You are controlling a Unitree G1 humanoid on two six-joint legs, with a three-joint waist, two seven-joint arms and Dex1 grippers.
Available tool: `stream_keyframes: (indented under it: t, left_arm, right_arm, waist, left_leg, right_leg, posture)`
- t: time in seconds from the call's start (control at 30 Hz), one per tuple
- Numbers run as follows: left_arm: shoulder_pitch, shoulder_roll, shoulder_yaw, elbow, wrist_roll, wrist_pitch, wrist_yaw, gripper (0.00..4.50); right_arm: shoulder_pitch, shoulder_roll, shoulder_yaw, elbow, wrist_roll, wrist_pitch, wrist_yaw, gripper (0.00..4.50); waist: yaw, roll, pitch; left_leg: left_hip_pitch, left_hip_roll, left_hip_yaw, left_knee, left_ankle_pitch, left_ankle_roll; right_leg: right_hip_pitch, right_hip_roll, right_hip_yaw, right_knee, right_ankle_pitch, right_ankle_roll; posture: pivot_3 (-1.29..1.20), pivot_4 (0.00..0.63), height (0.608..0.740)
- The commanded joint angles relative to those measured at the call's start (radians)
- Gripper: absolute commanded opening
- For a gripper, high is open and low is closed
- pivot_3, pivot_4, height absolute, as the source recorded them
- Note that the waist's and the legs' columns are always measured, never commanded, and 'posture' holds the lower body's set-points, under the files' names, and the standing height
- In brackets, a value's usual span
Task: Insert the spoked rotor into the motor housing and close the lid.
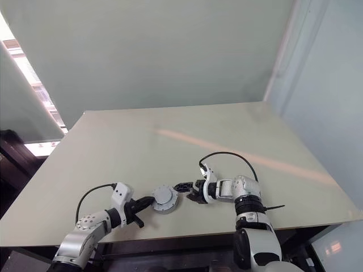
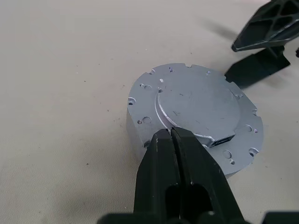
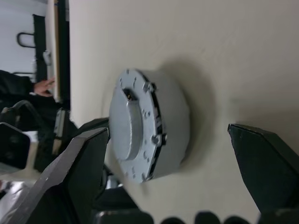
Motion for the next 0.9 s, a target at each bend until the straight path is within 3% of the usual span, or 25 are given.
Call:
stream_keyframes:
  t: [0.03, 0.9]
  left_arm:
    - [-0.005, 0.000, -0.025, 0.017, 0.021, 0.020, -0.003, 0.00]
    - [0.008, 0.001, -0.016, -0.007, 0.021, 0.030, 0.010, 0.00]
  right_arm:
    - [-0.022, 0.022, -0.005, 0.018, 0.040, 0.012, 0.010, 4.48]
    - [-0.054, 0.155, 0.042, 0.084, 0.059, -0.015, 0.022, 4.48]
  waist:
    - [0.000, 0.000, 0.000]
    - [-0.025, 0.000, 0.000]
  left_leg:
    - [0.000, 0.000, 0.000, 0.000, 0.000, 0.000]
    - [0.000, 0.001, 0.000, -0.002, 0.000, 0.000]
  right_leg:
    - [0.000, 0.000, 0.000, 0.000, 0.000, 0.000]
    - [-0.001, 0.001, 0.000, 0.000, 0.000, 0.000]
  posture:
    - [0.00, 0.000, 0.740]
    - [0.00, 0.000, 0.740]
